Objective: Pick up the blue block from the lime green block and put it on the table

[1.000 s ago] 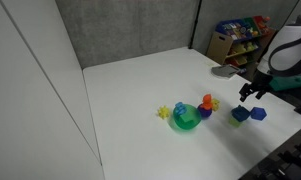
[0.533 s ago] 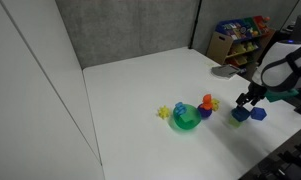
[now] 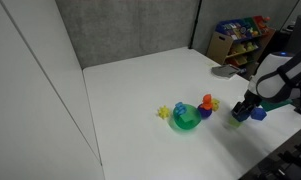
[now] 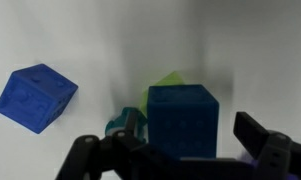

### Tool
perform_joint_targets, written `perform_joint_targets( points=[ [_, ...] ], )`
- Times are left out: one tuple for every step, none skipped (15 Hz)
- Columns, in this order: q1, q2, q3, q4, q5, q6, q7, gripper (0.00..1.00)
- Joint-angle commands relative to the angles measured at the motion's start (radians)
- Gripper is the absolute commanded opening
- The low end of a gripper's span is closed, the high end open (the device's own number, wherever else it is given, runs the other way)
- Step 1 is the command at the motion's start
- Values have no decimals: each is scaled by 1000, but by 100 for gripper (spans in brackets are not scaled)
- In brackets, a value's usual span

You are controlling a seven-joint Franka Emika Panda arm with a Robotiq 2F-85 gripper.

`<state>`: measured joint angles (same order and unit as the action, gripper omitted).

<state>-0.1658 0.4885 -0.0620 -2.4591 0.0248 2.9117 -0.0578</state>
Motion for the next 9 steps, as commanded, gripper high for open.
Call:
perform_joint_targets(
  points=[
    [-1,21,-8,17,-8,22,-10,66],
    [0,17,-11,16,-7,21,-7,58],
    [-1,7,-13,13,-7,18,-5,49],
    [-6,-6,-10,10,-2,10,-6,42],
    [-12,-20,-6,6,2,6,-9,34],
    [-15,-35,-6,3,5,0,-8,31],
    [-17,-50,-8,3,8,-5,-5,30],
    [-11,-56,-20,9,8,-3,8,28],
    [-12,-59,-24,22,11,-13,14,28]
  ],
)
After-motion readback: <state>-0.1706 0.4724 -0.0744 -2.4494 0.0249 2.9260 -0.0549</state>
